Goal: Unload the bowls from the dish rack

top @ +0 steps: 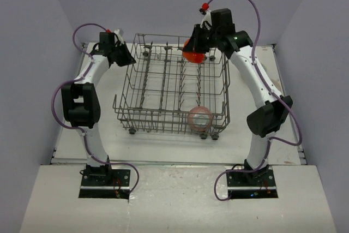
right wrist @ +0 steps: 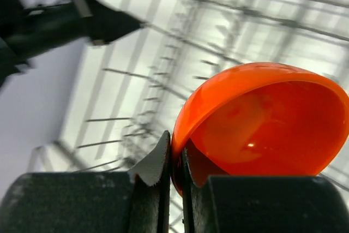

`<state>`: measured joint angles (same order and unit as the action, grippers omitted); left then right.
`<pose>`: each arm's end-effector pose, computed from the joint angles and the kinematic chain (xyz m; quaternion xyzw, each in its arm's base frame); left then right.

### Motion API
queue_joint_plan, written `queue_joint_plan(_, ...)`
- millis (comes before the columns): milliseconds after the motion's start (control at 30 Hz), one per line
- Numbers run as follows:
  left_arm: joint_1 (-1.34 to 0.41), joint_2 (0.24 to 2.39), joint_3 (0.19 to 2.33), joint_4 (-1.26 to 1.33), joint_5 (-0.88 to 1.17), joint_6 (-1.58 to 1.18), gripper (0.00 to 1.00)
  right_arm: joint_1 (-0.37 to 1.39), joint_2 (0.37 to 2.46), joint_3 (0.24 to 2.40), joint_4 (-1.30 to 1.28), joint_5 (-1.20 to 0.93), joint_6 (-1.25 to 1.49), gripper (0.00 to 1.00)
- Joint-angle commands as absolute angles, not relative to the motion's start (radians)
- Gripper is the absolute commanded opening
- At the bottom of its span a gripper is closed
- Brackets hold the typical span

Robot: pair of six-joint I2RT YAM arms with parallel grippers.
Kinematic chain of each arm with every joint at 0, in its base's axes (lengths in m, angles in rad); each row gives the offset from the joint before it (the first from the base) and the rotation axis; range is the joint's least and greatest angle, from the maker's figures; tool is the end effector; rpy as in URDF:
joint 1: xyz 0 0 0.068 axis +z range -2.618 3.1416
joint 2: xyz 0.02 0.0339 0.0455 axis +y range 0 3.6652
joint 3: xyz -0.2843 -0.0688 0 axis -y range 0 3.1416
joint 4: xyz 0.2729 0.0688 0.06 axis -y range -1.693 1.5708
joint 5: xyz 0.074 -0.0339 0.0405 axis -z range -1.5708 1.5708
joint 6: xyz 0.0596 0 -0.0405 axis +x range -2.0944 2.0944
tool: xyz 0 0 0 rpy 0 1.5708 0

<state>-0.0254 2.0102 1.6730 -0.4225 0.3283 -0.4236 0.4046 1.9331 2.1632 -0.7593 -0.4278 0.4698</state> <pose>0.5122 -0.0322 0.2473 -0.1161 0.9014 -0.2330 0.3460 0.4347 0.2131 0.4353 -0.0779 0.8506 0.3727 0.3625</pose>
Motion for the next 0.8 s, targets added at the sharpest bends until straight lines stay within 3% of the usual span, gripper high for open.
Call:
queue_joint_plan(0,0.000,2.086,1.600,-0.555,0.193,-0.426,0.00,0.405,1.758,2.172,-0.891,0.021,0.309,0.00)
queue_joint_plan(200,0.000,2.085,1.591,-0.546,0.199,-0.430,0.00,0.308,1.649,2.079,-0.922,0.208,0.253,0.00)
queue_joint_plan(400,0.000,2.083,1.591,-0.540,0.204,-0.436,0.00,0.259,1.632,1.926,-1.034,0.621,0.314,0.00)
queue_joint_plan(600,0.000,2.080,1.580,-0.535,0.207,-0.434,0.00,0.094,1.592,1.746,-1.020,0.473,0.364,0.00)
queue_joint_plan(767,0.000,2.080,1.578,-0.535,0.207,-0.433,0.00,0.086,1.548,1.620,-1.038,0.520,0.406,0.00)
